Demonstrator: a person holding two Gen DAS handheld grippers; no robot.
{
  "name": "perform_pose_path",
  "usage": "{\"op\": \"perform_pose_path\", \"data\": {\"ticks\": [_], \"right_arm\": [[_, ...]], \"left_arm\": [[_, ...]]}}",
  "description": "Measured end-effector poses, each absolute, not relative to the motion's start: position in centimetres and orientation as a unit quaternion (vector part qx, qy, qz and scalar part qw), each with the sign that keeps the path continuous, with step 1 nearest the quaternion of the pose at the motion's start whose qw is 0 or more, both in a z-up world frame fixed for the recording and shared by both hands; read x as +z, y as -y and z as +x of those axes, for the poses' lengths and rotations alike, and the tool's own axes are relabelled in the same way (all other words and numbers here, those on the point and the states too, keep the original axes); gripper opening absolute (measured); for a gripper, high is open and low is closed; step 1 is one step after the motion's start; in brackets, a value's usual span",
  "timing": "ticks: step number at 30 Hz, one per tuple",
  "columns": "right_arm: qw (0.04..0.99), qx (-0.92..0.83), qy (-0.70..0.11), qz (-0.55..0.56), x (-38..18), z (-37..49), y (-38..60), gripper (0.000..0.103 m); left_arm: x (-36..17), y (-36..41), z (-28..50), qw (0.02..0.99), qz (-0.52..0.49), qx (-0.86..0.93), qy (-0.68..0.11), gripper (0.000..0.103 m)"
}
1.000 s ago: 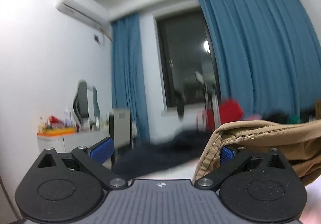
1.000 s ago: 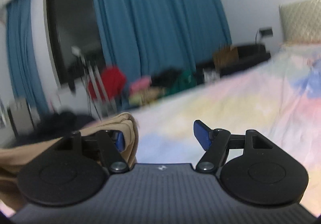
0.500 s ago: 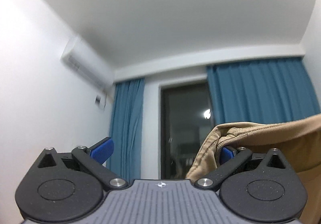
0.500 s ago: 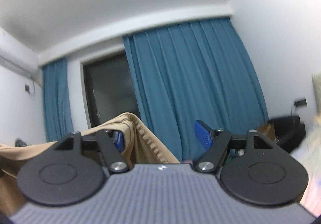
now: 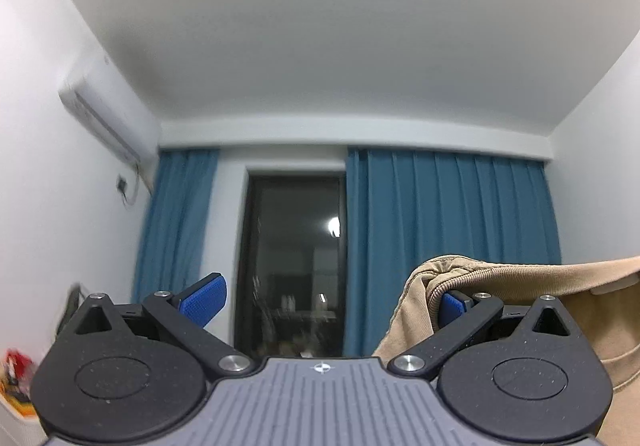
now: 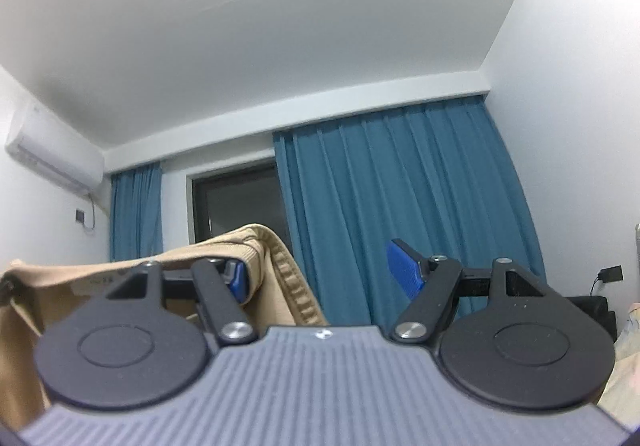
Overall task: Fold clothes
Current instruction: 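Lift the shirt high with both grippers to shake it out, then lay the shirt flat on the bed with both grippers and release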
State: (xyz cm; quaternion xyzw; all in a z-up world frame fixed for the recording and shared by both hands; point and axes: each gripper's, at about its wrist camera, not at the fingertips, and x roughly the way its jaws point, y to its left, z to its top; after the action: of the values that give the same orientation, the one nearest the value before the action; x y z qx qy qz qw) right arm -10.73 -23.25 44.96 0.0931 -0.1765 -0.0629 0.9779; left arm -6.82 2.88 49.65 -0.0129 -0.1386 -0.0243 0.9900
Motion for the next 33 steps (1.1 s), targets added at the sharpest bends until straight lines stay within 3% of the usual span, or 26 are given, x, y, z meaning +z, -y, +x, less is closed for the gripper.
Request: {"op": "perform_pose_path", "data": {"ticks": [5,13,23,28,33], "right_arm": [[0.989,-0.068,0.102,0.082,41.0,-6.7,24.0,0.075],[0.991,-0.079,-0.02,0.105,31.3,10.7,25.4,0.075],[0.976,-0.089,-0.159,0.121,11.5,34.4,29.6,0.074],[0.948,-0.065,-0.297,0.097,3.8,44.0,31.1,0.073],[0.887,-0.009,-0.462,-0.012,-1.4,50.5,30.1,0.072]], "left_arm": [[44.6,-3.8,0.8,0.997,-0.012,-0.022,0.074,0.103],[32.7,-3.4,18.9,1.0,0.015,-0.001,-0.023,0.103],[8.6,-1.3,44.7,0.978,0.054,-0.03,-0.198,0.103],[-1.4,0.5,53.2,0.939,0.127,-0.059,-0.315,0.1],[-6.5,4.1,57.6,0.864,0.282,-0.101,-0.404,0.102]]}}
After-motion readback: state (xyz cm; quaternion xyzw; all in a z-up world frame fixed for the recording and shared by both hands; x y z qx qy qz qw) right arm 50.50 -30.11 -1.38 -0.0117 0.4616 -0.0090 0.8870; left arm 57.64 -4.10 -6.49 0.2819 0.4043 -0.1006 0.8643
